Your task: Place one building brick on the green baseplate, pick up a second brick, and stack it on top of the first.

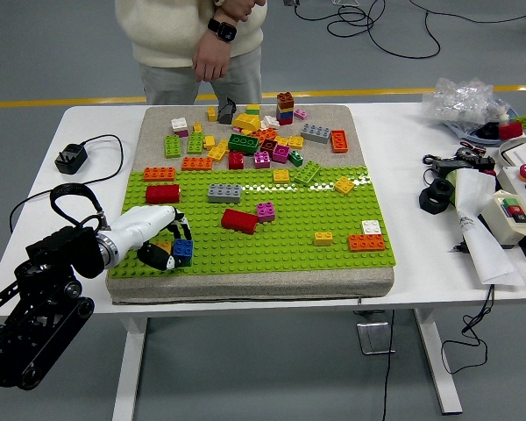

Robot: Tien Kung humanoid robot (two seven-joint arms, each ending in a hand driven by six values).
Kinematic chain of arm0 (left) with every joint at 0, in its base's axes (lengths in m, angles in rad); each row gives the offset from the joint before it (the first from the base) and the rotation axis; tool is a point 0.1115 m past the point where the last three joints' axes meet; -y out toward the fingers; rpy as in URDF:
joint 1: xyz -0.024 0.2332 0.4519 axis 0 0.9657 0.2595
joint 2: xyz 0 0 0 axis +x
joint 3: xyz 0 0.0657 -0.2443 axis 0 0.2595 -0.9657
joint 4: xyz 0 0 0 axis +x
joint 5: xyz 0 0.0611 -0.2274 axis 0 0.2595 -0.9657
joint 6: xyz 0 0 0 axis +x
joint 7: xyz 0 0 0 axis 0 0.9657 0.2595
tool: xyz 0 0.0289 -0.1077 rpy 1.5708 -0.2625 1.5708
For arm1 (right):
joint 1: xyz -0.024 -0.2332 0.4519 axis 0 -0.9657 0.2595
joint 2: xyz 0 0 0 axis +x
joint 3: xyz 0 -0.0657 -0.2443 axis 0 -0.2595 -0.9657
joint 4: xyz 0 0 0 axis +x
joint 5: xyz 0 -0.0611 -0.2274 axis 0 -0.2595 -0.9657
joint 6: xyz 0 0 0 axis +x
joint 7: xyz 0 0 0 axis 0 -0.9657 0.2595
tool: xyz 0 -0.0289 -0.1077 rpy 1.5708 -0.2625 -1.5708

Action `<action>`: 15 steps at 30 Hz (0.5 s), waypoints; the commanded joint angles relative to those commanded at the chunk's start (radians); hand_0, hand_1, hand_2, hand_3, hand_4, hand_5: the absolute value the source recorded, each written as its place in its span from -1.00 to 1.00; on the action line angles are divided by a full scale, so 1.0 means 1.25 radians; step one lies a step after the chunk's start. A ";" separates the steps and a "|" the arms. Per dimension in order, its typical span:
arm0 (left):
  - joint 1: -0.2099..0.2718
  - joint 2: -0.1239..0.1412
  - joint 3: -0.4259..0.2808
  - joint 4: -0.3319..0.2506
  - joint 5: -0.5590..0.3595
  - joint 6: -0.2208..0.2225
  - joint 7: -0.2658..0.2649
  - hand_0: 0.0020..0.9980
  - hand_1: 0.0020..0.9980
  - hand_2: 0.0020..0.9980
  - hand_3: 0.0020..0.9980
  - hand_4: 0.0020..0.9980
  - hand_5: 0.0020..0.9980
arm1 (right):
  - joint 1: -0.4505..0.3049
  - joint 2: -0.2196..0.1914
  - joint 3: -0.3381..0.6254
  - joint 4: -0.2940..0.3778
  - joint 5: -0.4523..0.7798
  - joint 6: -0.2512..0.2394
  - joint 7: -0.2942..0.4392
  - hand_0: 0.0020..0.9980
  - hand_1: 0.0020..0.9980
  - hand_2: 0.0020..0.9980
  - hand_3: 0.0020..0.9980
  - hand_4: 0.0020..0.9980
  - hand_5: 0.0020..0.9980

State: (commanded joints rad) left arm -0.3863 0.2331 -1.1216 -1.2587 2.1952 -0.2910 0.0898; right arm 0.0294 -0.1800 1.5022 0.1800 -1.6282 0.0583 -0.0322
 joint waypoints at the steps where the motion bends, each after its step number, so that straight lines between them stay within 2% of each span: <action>1: 0.000 0.000 0.000 0.000 0.000 0.000 0.000 0.75 0.42 0.13 0.18 0.69 -0.70 | 0.000 0.000 0.000 0.000 0.000 0.000 0.000 0.53 0.41 0.48 0.50 1.00 0.26; 15: -0.002 0.001 -0.004 -0.005 -0.001 0.000 0.000 0.76 0.44 0.14 0.21 0.71 -0.70 | -0.001 -0.001 0.001 0.000 0.000 0.001 0.000 0.53 0.41 0.48 0.50 1.00 0.26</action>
State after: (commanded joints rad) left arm -0.3890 0.2345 -1.1264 -1.2653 2.1934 -0.2915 0.0900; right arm 0.0286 -0.1810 1.5031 0.1800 -1.6281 0.0593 -0.0322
